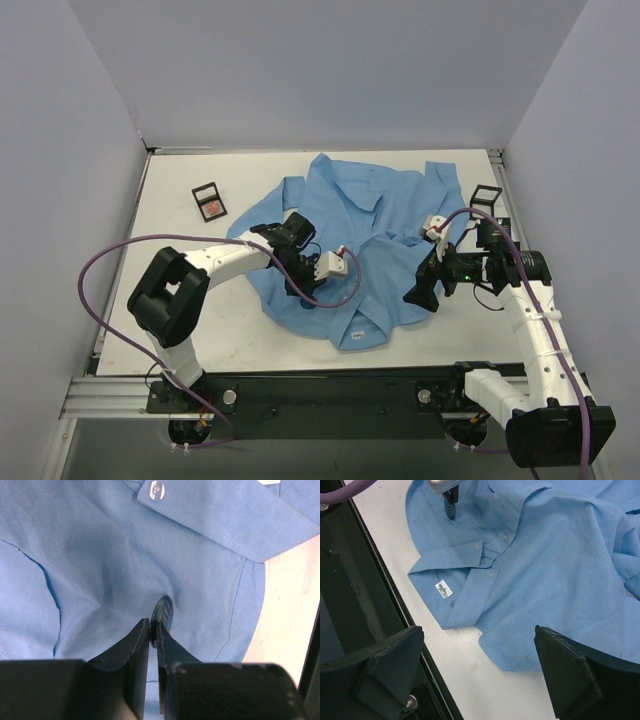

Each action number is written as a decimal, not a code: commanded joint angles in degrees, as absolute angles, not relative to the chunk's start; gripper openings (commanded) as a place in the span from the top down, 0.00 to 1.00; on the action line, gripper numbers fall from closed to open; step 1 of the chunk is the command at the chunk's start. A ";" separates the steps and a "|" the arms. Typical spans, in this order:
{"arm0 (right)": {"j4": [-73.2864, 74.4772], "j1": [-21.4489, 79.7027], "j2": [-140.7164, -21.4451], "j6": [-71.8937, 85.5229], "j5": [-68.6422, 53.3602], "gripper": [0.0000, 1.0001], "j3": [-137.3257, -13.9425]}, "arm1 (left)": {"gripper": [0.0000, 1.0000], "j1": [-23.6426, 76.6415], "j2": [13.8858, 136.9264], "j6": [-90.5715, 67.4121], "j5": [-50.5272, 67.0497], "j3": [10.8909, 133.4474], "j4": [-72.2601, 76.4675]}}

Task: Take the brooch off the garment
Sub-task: Remove the brooch from the clothes.

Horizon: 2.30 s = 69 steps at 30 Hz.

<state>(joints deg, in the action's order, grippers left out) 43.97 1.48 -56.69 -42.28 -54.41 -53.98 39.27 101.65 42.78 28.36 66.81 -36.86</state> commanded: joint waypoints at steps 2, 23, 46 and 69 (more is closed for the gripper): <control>44.65 1.05 -56.87 -42.98 -56.69 0.00 -54.14 | 1.00 38.94 99.14 44.56 29.79 68.29 -39.11; 47.46 14.76 -62.30 -49.48 -60.11 0.00 -58.62 | 1.00 35.69 99.93 45.79 41.04 71.98 -45.70; 37.45 39.19 -63.19 -72.33 -30.42 0.17 -57.04 | 1.00 31.47 113.90 46.49 63.09 88.67 -64.76; -6.76 53.96 -71.37 -79.21 -2.81 0.36 -36.48 | 1.00 29.09 136.23 56.69 75.85 106.87 -90.18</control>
<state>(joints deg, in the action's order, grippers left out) 2.66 53.45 -72.82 -78.13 -6.33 -38.79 29.63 137.60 54.52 72.31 104.36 -75.92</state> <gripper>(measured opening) 0.642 0.137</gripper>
